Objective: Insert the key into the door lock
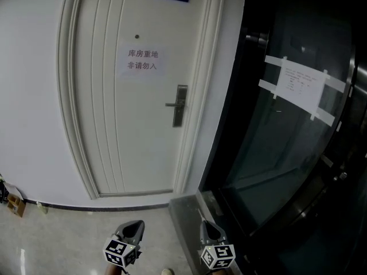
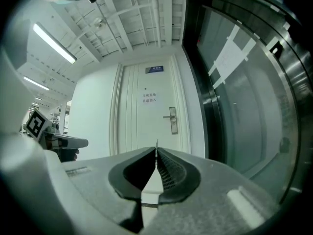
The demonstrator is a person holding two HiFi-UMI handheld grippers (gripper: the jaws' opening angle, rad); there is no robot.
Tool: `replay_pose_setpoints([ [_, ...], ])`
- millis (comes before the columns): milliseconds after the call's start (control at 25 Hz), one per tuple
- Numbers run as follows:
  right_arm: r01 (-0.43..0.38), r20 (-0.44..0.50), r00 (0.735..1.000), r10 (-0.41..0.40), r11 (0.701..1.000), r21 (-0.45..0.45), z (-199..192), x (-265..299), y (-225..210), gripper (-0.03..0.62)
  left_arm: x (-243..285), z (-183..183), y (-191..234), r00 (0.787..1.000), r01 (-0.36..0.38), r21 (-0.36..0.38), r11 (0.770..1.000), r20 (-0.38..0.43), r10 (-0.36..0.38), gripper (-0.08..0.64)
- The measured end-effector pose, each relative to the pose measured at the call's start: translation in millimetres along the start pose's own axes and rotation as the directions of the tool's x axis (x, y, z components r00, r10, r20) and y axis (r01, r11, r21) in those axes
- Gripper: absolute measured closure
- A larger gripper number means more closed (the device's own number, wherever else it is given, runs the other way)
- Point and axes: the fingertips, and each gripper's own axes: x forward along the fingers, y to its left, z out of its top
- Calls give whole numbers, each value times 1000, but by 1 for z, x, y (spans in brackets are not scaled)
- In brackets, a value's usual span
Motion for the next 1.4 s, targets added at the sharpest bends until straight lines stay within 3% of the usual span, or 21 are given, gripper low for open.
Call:
replay_pose_setpoints([
  [560, -58, -2, 998, 58, 998, 4, 7, 129, -66, 581, 129, 15, 52, 999, -51, -2, 999, 5, 51, 557],
  [960, -77, -8, 997, 77, 997, 23, 1, 185, -92, 581, 184, 15, 78, 997, -74, -5, 997, -23, 74, 557],
  [1400, -56, -10, 998, 56, 998, 24, -3, 254, -106, 581, 242, 16, 123, 998, -49, -4, 999, -29, 48, 557],
])
